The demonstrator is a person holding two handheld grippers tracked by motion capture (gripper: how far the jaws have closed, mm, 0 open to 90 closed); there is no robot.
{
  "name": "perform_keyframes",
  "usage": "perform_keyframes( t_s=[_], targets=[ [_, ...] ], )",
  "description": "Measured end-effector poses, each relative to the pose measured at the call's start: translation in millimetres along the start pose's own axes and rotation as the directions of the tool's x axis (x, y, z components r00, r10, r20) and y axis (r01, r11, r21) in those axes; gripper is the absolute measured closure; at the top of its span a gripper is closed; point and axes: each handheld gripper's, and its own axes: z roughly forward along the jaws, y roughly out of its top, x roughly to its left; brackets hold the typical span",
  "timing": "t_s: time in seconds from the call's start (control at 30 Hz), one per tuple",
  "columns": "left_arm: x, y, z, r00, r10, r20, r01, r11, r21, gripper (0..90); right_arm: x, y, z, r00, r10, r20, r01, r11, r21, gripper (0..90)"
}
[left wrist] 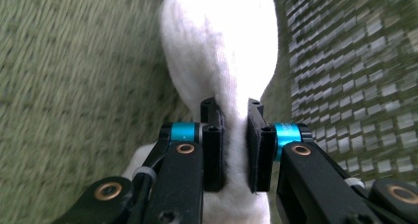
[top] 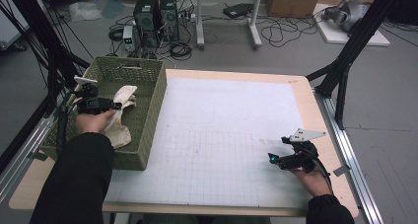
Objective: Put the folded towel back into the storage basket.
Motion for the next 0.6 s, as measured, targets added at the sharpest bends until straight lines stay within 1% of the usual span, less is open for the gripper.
perform_keyframes(
  t_s=[0.03,0.07,0.1,0.13,0.17,0.2,0.23,0.3,0.33,0.37,0.4,0.43,0.5,0.53,0.6],
  targets=[
    [0.3,-0.7,1.8,0.9994,0.020,-0.027,-0.019,0.9995,0.026,80.1,0.2,-0.1,0.0,1.0000,0.001,-0.001,-0.001,1.000,0.000,12.5],
    [1.0,-1.7,4.1,0.9986,0.030,-0.045,-0.027,0.9981,0.055,80.2,0.0,0.1,-0.1,1.0000,-0.001,0.001,0.001,1.000,0.001,12.5],
    [0.8,-2.9,6.5,0.9955,0.053,-0.078,-0.047,0.9952,0.086,80.1,0.3,0.1,0.1,1.0000,0.001,0.000,-0.001,1.000,0.002,12.5],
    [1.3,-4.2,9.0,0.9928,0.071,-0.096,-0.059,0.9914,0.117,80.1,0.4,0.1,0.2,1.0000,0.000,-0.002,0.000,1.000,0.003,12.4],
    [2.6,-5.7,12.0,0.9925,0.075,-0.096,-0.060,0.9867,0.151,80.1,0.5,0.2,0.3,1.0000,0.001,-0.002,-0.001,1.000,0.002,12.5],
    [2.9,-7.0,14.9,0.9904,0.091,-0.104,-0.071,0.9802,0.185,80.1,0.5,0.2,0.5,1.0000,0.001,-0.001,-0.001,1.000,0.004,12.4],
    [2.5,-7.9,16.4,0.9893,0.096,-0.110,-0.074,0.9778,0.196,79.8,0.6,0.2,0.7,1.0000,0.000,-0.001,0.000,1.000,0.004,12.4],
    [2.1,-8.0,17.3,0.9902,0.097,-0.100,-0.076,0.9768,0.200,78.7,0.8,0.3,0.9,1.0000,0.000,0.000,0.000,1.000,0.004,12.4],
    [2.4,-8.0,17.5,0.9914,0.091,-0.094,-0.070,0.9759,0.206,77.8,0.8,0.3,1.0,1.0000,0.000,-0.001,0.000,1.000,0.004,12.5],
    [2.6,-7.7,17.0,0.9920,0.090,-0.089,-0.070,0.9762,0.205,75.8,0.9,0.4,0.8,1.0000,0.001,0.000,-0.001,1.000,0.004,12.4],
    [2.9,-7.1,16.0,0.9931,0.087,-0.079,-0.070,0.9776,0.198,71.1,0.9,0.5,0.6,1.0000,0.000,0.001,0.000,1.000,0.005,12.5],
    [2.9,-6.1,14.6,0.9946,0.081,-0.064,-0.068,0.9805,0.184,63.9,0.8,0.4,0.6,1.0000,0.000,0.000,0.000,1.000,0.003,12.4],
    [2.6,-3.0,11.4,0.9965,0.074,-0.039,-0.067,0.9852,0.158,56.1,0.1,0.4,0.9,1.0000,-0.001,0.002,0.000,1.000,0.001,12.5],
    [1.5,-0.9,9.5,0.9966,0.073,-0.037,-0.067,0.9872,0.145,52.8,0.1,0.5,1.0,1.0000,0.000,0.002,0.000,1.000,0.002,12.4],
    [-0.5,2.6,8.4,0.9961,0.078,-0.041,-0.072,0.9893,0.127,50.6,0.3,0.7,1.6,1.0000,-0.003,-0.001,0.003,1.000,0.003,12.4]
  ],
)
